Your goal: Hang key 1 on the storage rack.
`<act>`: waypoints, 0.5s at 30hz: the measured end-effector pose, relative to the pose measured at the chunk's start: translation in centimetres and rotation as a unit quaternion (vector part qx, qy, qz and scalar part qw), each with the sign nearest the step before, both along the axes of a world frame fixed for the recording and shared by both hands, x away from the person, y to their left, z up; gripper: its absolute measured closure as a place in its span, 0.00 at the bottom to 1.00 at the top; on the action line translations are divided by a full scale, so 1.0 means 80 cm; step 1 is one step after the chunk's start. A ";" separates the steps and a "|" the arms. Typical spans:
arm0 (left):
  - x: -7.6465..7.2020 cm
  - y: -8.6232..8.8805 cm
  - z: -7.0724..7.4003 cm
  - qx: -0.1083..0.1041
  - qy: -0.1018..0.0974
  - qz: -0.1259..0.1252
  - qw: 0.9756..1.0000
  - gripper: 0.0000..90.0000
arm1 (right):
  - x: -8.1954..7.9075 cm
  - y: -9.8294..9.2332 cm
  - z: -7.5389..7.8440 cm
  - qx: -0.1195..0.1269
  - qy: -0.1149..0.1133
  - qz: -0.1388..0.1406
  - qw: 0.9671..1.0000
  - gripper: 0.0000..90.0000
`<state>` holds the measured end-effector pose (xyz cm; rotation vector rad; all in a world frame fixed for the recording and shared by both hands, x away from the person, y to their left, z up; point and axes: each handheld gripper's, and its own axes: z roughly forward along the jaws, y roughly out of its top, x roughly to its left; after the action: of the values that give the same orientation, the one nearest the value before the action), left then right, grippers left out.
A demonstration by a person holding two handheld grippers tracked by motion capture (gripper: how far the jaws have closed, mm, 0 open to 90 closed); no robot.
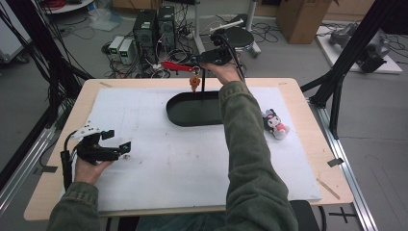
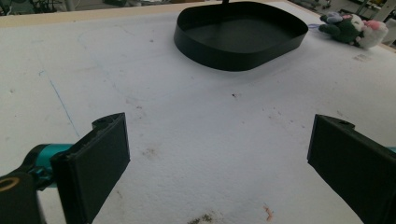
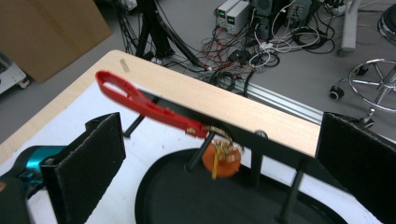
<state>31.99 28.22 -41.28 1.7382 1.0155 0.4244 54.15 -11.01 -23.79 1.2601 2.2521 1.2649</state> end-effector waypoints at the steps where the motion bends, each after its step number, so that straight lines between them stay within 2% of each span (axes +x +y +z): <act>1: 0.000 0.000 0.000 0.001 -0.001 0.000 1.000 0.07 | -0.003 -0.002 0.001 -0.001 0.000 0.002 1.000 0.01; 5: 0.000 -0.001 0.000 0.002 0.000 0.000 1.000 0.07 | -0.014 -0.010 0.005 -0.016 -0.007 0.013 1.000 0.01; 11: -0.001 0.000 0.000 0.004 -0.001 0.000 1.000 0.07 | -0.030 -0.028 0.004 -0.014 -0.007 0.014 1.000 0.01; 15: 0.000 -0.001 0.000 0.004 0.001 0.000 1.000 0.07 | -0.042 -0.039 -0.002 -0.038 -0.027 0.016 0.999 0.01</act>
<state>31.97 28.18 -41.28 1.7461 1.0164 0.4274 50.77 -14.13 -23.92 1.1544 2.2692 1.1974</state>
